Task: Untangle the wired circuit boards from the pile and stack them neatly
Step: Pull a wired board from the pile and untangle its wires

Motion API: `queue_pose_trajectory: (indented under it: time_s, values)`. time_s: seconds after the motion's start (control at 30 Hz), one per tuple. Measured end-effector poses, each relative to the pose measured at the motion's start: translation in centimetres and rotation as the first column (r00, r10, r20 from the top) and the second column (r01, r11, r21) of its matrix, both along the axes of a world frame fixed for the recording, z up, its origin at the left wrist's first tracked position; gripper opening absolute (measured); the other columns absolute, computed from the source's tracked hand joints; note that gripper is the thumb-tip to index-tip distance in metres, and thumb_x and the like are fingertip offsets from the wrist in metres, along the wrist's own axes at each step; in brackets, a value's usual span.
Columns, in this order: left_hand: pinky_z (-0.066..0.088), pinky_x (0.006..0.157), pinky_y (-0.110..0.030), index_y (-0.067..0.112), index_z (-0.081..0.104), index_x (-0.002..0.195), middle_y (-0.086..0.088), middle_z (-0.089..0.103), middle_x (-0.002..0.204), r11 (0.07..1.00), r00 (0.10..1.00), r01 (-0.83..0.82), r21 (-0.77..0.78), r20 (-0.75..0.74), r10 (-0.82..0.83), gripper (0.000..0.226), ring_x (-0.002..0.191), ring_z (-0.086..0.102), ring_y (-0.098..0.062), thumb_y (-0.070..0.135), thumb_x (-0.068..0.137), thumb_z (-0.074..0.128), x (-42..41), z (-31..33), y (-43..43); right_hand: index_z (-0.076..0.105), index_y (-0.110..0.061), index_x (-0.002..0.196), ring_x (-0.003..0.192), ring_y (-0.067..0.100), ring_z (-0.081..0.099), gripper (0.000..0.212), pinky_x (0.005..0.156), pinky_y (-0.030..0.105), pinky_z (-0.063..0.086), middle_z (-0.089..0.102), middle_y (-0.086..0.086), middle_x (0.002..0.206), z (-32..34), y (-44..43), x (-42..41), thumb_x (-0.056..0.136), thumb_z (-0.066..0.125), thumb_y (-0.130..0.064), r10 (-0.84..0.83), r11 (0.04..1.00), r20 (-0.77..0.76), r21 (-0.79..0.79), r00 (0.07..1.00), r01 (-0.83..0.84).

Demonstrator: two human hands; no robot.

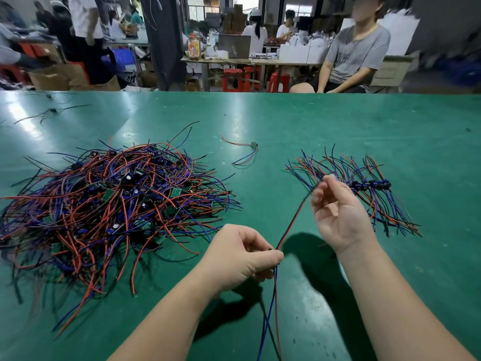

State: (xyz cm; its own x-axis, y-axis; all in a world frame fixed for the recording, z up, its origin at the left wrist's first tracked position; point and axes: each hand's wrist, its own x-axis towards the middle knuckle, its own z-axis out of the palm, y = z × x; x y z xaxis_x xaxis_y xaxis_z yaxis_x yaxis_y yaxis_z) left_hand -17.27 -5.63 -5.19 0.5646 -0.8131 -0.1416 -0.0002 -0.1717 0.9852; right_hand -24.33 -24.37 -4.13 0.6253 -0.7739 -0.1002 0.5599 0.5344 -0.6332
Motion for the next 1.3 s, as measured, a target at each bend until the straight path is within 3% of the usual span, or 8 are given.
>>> queue_pose_trajectory:
  time_s: [0.1,0.23,0.43,0.63,0.87,1.07,1.2,1.3]
  values:
    - [0.048,0.045,-0.020,0.003,0.064,0.067,-0.009,0.065,0.054,0.999,0.999,-0.032,0.015,-0.004,0.032,0.016,0.046,0.063,-0.014,0.005,0.076,0.076,0.4,-0.1,0.1,0.057,-0.010,0.080,0.066,0.010,0.063,0.007,0.066,0.017,0.052,0.063,0.002,0.072,0.4,-1.1,-0.8,0.080,0.063,-0.013,-0.031,0.999,0.076,0.036,0.997,0.028]
    - [0.052,0.048,-0.022,0.001,0.066,0.073,-0.006,0.066,0.057,0.970,0.969,-0.229,-0.078,-0.119,0.219,0.015,0.048,0.063,-0.013,0.012,0.078,0.076,1.3,-0.4,0.0,0.059,-0.012,0.075,0.055,0.013,0.059,0.010,0.053,0.021,0.049,0.063,0.004,0.063,0.3,-0.2,-1.0,0.082,0.064,-0.012,0.062,0.956,-0.259,-0.262,0.964,-0.132]
    - [0.052,0.049,-0.021,0.008,0.069,0.086,0.001,0.072,0.069,0.930,0.937,-0.341,-0.137,-0.130,0.325,0.016,0.055,0.066,-0.010,0.012,0.094,0.056,1.9,-0.8,-0.2,0.076,-0.022,0.084,0.069,0.017,0.063,0.017,0.069,0.041,0.056,0.073,0.013,0.079,-1.0,5.3,0.6,0.076,0.077,-0.007,0.098,0.495,-0.612,-0.654,0.785,-0.572]
    - [0.051,0.056,-0.020,0.026,0.063,0.114,0.009,0.073,0.100,0.970,0.977,-0.211,-0.118,-0.007,0.212,0.032,0.079,0.070,-0.007,0.004,0.097,0.048,1.8,-0.9,-0.2,0.071,-0.021,0.075,0.063,0.029,0.067,0.012,0.069,0.050,0.057,0.071,0.011,0.069,-1.1,5.5,1.4,0.072,0.081,-0.015,-0.150,0.548,-0.574,-0.726,0.805,-0.416]
    - [0.055,0.069,-0.031,0.035,0.062,0.111,0.017,0.070,0.107,0.992,0.996,-0.082,-0.097,0.024,0.084,0.044,0.087,0.064,-0.002,-0.003,0.097,0.043,1.3,-1.3,-0.6,0.066,-0.010,0.074,0.054,0.020,0.058,0.013,0.050,0.022,0.047,0.063,0.004,0.055,1.1,2.3,1.6,0.077,0.071,0.002,-0.051,0.617,-0.669,-0.605,0.742,-0.503]
    - [0.056,0.069,-0.025,0.031,0.067,0.109,0.017,0.070,0.107,0.989,0.986,-0.131,-0.073,0.095,0.138,0.040,0.093,0.066,-0.004,0.000,0.095,0.048,1.8,-1.7,-0.4,0.069,-0.013,0.088,0.051,0.002,0.063,0.005,0.051,0.017,0.051,0.067,-0.001,0.069,3.2,-7.2,-0.9,0.083,0.068,-0.011,-0.656,0.518,-0.398,-0.856,0.642,-0.001]
    - [0.042,0.102,-0.030,0.016,0.070,0.113,0.001,0.065,0.122,0.923,0.668,-0.385,-0.009,0.687,0.286,0.036,0.114,0.057,-0.016,-0.001,0.085,0.055,2.9,-2.1,0.1,0.068,-0.012,0.097,0.081,0.026,0.067,0.015,0.077,0.029,0.049,0.069,0.009,0.084,0.2,-12.8,-2.7,0.082,0.069,-0.016,-0.768,0.502,-0.579,-0.809,0.274,-0.304]
    - [0.036,0.103,-0.039,0.012,0.067,0.119,-0.006,0.057,0.132,0.862,0.428,-0.507,-0.023,0.861,0.275,0.040,0.122,0.047,-0.024,0.003,0.081,0.059,3.9,-2.1,0.6,0.068,-0.010,0.090,0.088,0.028,0.062,0.012,0.076,0.028,0.043,0.070,0.012,0.090,-1.9,-14.0,-3.4,0.081,0.072,-0.015,-0.756,0.510,-0.632,-0.730,0.168,-0.455]
